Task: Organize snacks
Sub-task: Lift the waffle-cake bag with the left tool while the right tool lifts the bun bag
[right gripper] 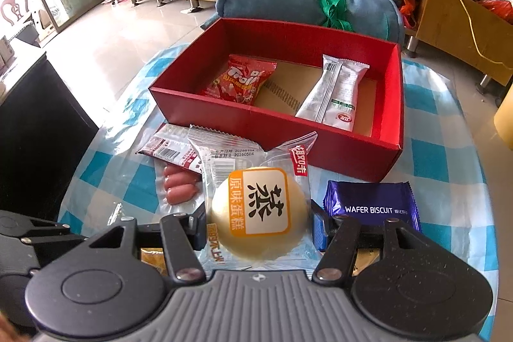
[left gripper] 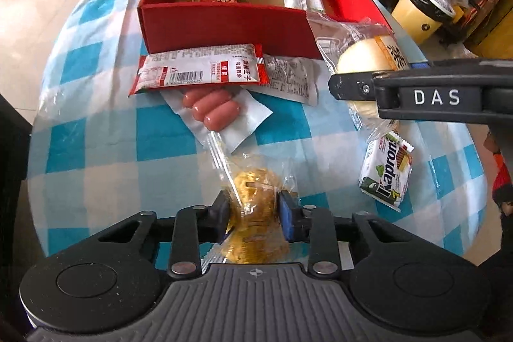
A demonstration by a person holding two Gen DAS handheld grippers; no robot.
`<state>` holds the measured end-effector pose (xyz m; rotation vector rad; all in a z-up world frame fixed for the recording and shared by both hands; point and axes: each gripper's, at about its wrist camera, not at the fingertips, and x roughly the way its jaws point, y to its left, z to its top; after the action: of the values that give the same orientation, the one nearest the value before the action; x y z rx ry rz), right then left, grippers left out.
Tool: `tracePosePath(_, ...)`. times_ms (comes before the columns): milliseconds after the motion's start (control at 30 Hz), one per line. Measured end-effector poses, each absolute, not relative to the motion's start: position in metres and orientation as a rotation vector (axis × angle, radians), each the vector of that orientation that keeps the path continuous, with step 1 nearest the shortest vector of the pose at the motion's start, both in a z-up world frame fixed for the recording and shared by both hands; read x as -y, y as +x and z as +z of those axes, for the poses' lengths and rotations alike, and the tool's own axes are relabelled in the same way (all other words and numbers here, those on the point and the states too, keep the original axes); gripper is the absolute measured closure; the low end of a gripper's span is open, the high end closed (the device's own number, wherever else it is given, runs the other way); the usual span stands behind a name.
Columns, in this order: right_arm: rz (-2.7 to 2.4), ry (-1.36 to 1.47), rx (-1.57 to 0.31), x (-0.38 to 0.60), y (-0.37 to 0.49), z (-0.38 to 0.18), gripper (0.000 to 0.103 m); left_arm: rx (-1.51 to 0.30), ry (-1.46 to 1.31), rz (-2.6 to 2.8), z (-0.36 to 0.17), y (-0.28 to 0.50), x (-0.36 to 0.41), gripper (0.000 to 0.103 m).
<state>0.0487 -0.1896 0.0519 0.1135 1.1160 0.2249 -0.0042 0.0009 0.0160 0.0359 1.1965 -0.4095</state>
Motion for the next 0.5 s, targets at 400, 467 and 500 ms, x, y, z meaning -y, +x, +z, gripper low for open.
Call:
tracePosePath(400, 0.22, 0.134, -1.094, 0.194, 0.049, 0.057, 0.05, -1.153, 0.004, -0.414, 0.039, -0.001, -0.008, 0.072)
tracePosePath(467, 0.218, 0.139, -1.088, 0.195, 0.049, 0.059, 0.05, -1.159, -0.005, -0.414, 0.038, 0.0, -0.009, 0.072)
tracePosePath(500, 0.217, 0.142, -1.084, 0.196, 0.049, 0.06, 0.05, -1.161, -0.011, -0.415, 0.039, 0.0, -0.01, 0.072)
